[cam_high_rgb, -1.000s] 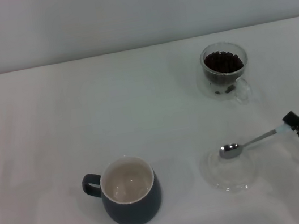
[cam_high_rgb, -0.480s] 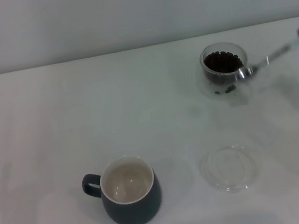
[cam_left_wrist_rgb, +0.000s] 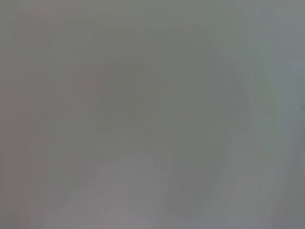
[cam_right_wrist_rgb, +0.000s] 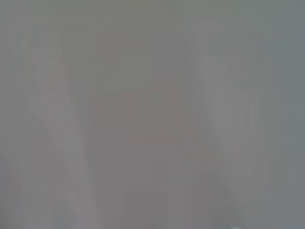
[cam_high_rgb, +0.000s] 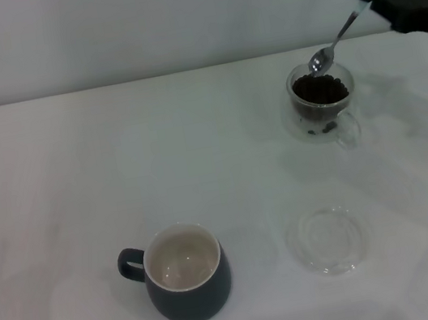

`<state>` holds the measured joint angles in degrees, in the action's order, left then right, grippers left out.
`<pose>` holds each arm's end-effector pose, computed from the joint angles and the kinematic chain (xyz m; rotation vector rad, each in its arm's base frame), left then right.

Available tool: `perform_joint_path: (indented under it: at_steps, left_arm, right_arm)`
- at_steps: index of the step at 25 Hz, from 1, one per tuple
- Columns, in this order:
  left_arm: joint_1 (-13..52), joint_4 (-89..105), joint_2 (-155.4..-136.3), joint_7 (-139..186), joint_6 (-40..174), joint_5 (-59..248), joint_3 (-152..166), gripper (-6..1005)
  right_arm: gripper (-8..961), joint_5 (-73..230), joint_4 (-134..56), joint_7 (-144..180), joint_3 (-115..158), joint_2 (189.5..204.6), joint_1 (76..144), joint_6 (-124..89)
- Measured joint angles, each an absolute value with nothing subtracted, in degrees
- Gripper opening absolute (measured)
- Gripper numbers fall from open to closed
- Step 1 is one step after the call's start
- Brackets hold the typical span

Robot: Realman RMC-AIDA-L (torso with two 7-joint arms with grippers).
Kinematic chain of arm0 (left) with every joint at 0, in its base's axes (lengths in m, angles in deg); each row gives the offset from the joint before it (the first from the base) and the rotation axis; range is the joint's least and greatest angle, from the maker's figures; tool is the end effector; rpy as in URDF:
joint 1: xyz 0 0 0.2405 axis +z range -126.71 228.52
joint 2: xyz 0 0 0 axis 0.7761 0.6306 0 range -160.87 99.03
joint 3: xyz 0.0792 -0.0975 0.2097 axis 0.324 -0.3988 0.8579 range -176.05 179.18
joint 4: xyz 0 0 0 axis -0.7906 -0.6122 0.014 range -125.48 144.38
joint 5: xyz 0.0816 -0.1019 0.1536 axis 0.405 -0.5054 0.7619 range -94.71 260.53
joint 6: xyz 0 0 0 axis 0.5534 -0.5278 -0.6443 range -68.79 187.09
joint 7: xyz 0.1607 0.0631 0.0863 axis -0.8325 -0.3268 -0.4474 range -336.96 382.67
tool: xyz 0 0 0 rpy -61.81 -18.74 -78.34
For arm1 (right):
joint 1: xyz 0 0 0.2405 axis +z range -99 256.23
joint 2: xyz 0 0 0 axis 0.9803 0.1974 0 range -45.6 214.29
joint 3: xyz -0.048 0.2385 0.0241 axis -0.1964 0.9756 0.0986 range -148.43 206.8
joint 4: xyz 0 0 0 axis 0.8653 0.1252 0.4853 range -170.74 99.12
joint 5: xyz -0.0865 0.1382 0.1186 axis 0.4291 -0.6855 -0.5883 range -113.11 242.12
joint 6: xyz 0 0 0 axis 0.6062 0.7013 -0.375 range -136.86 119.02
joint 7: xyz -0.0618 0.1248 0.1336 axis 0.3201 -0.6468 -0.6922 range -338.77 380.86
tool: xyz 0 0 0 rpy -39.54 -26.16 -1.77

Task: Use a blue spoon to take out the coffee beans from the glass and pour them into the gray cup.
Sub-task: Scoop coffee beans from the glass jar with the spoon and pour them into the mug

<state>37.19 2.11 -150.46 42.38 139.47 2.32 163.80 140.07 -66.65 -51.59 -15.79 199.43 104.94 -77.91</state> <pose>-0.3524 0.2891 0.0070 -1.4190 -0.7270 -0.8258 0.2589 0.4058 0.0500 -2.0175 0.7271 0.9813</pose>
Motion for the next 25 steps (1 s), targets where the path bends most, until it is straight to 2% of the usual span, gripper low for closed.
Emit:
perform_joint_path:
  at_steps: [25]
  left_arm:
    - [35.4,0.2,-150.32,42.4,135.7,2.1,163.8,711]
  right_arm:
    - [146,139.1,-65.4,-42.5,-25.1,199.80,105.5,-65.0]
